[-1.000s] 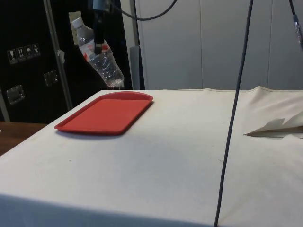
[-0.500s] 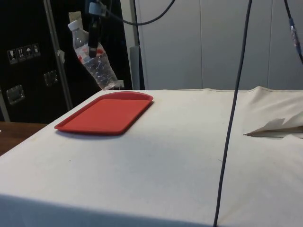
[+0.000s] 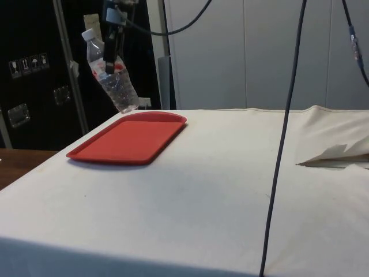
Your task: Place the bottle upright on the tray.
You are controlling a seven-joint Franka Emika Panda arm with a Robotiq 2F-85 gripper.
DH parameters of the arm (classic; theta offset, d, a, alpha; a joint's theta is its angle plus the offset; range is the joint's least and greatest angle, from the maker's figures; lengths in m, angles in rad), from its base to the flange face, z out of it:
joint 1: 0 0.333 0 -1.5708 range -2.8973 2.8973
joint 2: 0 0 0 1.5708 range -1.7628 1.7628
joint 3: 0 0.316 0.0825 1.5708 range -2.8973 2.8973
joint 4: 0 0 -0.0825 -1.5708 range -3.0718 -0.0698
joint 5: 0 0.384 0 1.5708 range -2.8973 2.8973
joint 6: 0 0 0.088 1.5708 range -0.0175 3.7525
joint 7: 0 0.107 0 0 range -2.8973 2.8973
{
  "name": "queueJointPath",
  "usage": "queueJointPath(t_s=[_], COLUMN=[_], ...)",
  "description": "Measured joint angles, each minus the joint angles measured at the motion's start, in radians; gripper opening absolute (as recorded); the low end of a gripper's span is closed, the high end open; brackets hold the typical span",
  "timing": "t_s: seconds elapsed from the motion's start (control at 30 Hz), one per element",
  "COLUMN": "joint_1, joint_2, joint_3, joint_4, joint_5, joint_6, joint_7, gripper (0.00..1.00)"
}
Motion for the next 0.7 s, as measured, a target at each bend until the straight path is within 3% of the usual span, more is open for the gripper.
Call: queueJointPath(t_s=[0.7], joint_1=[0.002], joint_2=[0.05], joint_3=[0.0], joint_4=[-0.016], joint_5=[0.0], joint_6=[0.122], joint_7=[0.123], gripper=[0.36])
